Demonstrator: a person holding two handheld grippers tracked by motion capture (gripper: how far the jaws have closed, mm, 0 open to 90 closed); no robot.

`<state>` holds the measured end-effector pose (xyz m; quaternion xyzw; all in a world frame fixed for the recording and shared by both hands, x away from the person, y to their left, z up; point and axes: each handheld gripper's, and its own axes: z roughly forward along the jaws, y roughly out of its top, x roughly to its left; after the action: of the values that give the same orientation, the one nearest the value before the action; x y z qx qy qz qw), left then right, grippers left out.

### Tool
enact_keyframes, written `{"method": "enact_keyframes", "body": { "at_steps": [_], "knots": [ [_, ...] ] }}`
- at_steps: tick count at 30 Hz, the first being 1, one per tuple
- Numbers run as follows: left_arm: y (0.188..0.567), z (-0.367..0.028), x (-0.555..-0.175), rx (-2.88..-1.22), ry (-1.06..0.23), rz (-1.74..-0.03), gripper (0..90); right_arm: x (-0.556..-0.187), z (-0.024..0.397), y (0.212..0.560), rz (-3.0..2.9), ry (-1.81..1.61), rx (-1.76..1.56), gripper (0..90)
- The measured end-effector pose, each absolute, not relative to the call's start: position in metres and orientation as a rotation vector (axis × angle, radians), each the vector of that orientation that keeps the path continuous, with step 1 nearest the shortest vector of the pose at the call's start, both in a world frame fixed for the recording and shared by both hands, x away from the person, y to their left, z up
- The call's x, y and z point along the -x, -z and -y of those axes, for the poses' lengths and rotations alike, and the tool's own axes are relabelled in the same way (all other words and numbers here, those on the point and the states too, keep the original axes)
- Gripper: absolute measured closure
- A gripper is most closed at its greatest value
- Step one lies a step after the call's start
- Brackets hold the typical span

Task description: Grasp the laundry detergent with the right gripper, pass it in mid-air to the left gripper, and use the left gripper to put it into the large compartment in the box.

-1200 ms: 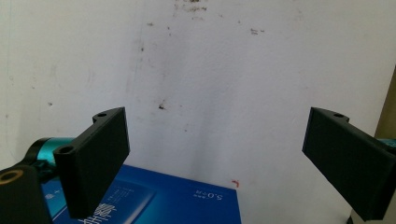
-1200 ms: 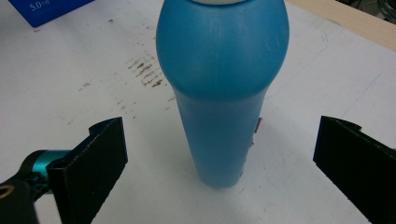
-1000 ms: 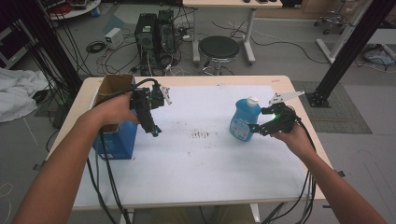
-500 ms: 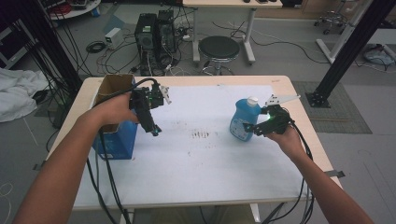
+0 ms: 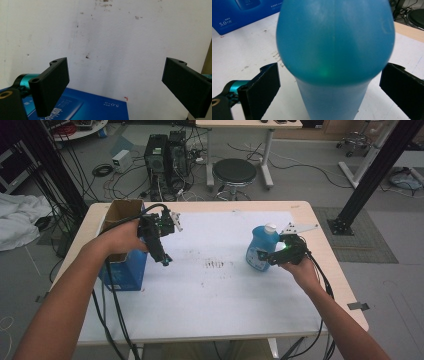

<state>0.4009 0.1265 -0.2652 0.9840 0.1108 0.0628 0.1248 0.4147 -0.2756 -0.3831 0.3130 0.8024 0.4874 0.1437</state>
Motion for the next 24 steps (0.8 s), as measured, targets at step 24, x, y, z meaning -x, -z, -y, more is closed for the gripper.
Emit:
{"method": "enact_keyframes", "body": {
  "at_steps": [24],
  "knots": [
    [0.2653,-0.1274,-0.4007,-2.864,-0.185,-0.323,7.4,-0.416,0.2731,0.3914,-2.277,-1.465,-0.865,26.0]
  ]
}}
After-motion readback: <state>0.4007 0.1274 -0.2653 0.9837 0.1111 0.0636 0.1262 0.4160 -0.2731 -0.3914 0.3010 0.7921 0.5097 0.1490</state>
